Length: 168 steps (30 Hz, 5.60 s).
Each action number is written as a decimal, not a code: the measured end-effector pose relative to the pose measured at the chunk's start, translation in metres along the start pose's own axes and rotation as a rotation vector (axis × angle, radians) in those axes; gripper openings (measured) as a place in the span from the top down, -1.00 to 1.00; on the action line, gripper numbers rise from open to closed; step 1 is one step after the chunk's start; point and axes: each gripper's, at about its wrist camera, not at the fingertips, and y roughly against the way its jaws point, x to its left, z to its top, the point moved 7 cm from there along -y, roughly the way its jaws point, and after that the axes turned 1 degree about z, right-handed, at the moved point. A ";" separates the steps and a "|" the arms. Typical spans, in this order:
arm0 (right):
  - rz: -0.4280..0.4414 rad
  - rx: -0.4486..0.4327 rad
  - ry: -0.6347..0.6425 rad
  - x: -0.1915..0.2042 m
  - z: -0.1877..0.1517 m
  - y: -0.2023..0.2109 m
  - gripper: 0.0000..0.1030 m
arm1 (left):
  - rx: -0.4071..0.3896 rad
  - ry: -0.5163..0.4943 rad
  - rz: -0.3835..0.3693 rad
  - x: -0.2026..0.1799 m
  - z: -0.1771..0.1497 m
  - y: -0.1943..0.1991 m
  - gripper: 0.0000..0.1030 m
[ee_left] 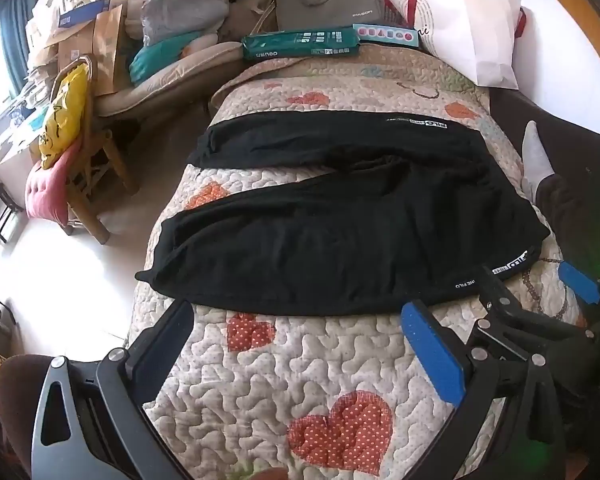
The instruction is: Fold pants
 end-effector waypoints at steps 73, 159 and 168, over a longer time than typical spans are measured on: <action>-0.050 -0.060 0.034 -0.024 0.066 -0.011 -1.00 | -0.044 0.291 -0.027 0.094 0.074 -0.036 -1.00; 0.182 0.078 0.333 0.001 0.239 -0.232 -0.80 | 0.042 -0.038 -0.083 0.134 0.230 -0.261 -0.88; 0.244 0.176 0.357 0.003 0.243 -0.287 -0.74 | 0.135 -0.057 -0.123 0.147 0.238 -0.322 -0.88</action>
